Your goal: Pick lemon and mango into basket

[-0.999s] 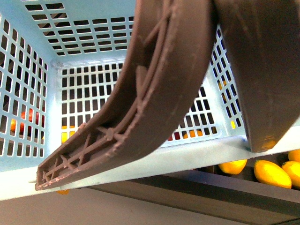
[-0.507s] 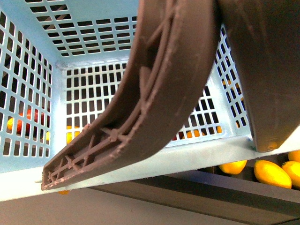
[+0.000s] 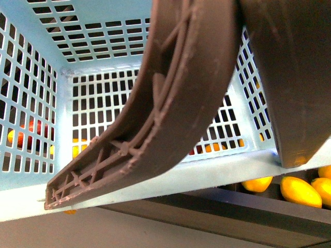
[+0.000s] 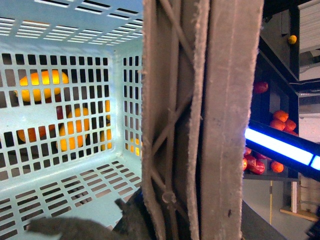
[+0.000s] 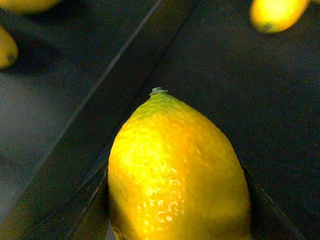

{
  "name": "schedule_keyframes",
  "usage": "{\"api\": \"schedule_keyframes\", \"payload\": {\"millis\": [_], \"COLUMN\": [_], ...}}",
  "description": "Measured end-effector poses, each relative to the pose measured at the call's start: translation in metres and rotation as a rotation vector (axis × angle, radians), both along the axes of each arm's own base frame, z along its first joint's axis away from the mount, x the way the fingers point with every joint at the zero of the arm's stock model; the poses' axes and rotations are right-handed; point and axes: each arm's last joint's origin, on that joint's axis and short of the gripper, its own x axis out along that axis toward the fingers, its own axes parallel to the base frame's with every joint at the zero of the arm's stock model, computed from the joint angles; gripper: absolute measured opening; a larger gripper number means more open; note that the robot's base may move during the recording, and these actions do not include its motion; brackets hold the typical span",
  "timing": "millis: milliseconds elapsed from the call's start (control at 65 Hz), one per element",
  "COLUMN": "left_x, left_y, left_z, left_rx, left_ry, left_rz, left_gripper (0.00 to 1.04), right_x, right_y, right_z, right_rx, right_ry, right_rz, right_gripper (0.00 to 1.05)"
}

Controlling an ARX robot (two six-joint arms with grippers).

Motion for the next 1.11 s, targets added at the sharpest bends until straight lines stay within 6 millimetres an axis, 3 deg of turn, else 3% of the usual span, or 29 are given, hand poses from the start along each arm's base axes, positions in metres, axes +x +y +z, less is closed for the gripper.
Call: {"api": "schedule_keyframes", "payload": {"millis": [169,338,431,569,692,830,1107], "left_x": [0.000,0.000,0.000,0.000,0.000,0.000,0.000], "left_y": [0.000,0.000,0.000,0.000,0.000,0.000,0.000], "left_z": [0.000,0.000,0.000,0.000,0.000,0.000,0.000], "left_rx": [0.000,0.000,0.000,0.000,0.000,0.001,0.000], "left_ry": [0.000,0.000,0.000,0.000,0.000,0.000,0.000], "left_rz": [0.000,0.000,-0.001,0.000,0.000,0.000,0.000], "left_gripper": [0.15,0.15,0.15,0.15,0.15,0.15,0.15], "right_x": [-0.045,-0.096,-0.124,-0.150,-0.178,-0.188,-0.193], "right_y": [-0.016,-0.014,-0.006,0.012,0.040,0.071,0.121], "right_z": [0.060,0.115,0.147,0.185,0.231,0.239,0.212], "right_rx": [0.071,0.137,0.153,0.173,0.223,0.267,0.286], "right_ry": [-0.140,-0.253,-0.322,-0.427,-0.588,-0.619,-0.508], "right_rz": [-0.081,-0.125,-0.135,-0.126,-0.111,-0.102,-0.021], "right_gripper": [0.62,0.62,0.62,0.62,0.62,0.62,0.62]}}
